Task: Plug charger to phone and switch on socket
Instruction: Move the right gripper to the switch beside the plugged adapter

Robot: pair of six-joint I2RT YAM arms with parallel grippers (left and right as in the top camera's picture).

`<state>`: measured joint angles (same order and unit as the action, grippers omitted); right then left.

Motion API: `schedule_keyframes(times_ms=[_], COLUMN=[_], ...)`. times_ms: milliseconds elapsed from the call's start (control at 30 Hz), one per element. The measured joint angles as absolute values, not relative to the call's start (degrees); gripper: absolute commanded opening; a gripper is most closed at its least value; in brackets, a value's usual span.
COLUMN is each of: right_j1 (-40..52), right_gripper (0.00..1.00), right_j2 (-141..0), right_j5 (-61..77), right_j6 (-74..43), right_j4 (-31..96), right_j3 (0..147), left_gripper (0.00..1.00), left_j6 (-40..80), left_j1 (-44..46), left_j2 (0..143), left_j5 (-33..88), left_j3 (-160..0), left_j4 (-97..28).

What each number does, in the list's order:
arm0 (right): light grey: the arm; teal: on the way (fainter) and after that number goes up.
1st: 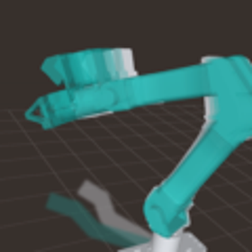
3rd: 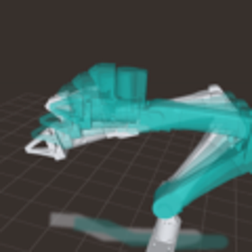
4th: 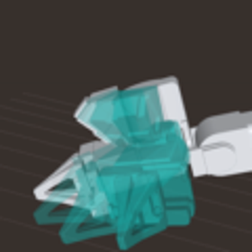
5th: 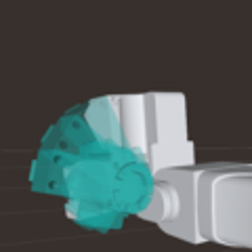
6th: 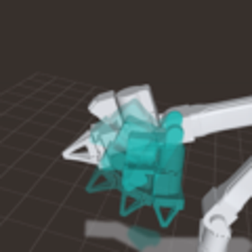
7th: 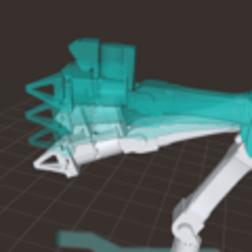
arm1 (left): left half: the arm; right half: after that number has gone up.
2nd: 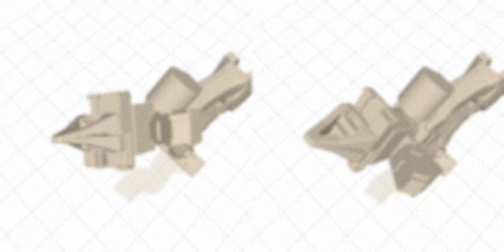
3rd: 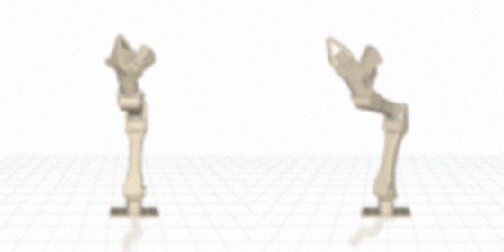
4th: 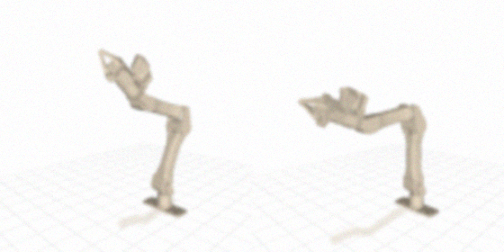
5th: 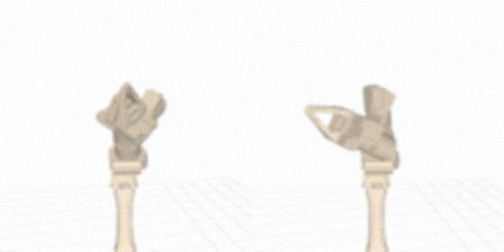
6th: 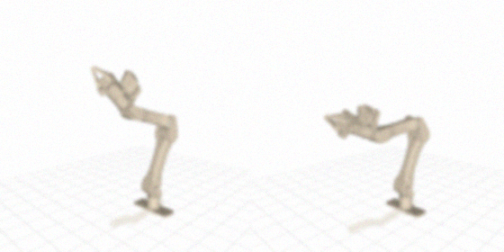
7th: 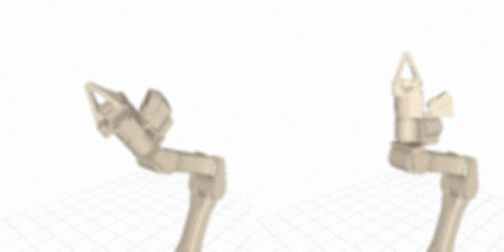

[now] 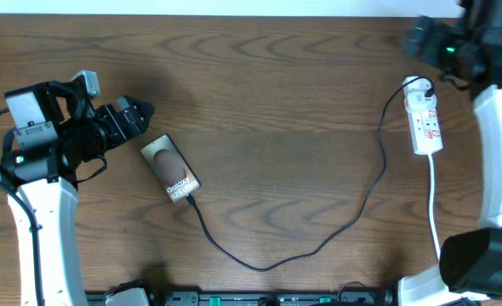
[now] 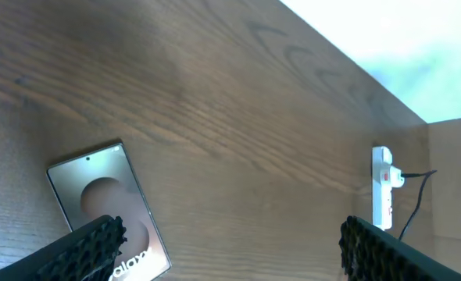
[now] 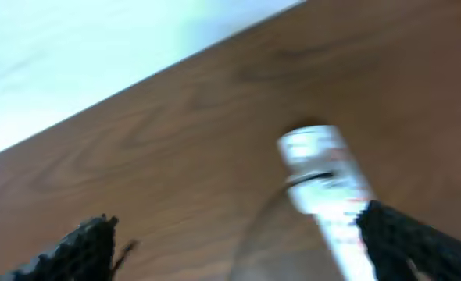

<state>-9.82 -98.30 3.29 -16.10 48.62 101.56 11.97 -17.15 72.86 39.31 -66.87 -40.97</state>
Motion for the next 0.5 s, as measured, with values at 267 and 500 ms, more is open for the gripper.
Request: schedule_keyframes(times_ms=[267,500], right_j1=[-23.6,-29.1], right_gripper=[0.87,0.99], right_j2=[-98.7,-105.0], right_j5=[-2.1,11.5], right_j6=[-12.1,1.1], right_j4=[50.7,49.0], right_j3=[101.5,97.9], left_gripper=[0.91,0.91], left_j6=[12.0,12.0], left_j1=[-17.1,-17.1], left_j2=[73.3,73.3], left_j5=[39.3,39.3], left_j3=[-66.9,-66.9], left_j4=[-40.9,-40.9])
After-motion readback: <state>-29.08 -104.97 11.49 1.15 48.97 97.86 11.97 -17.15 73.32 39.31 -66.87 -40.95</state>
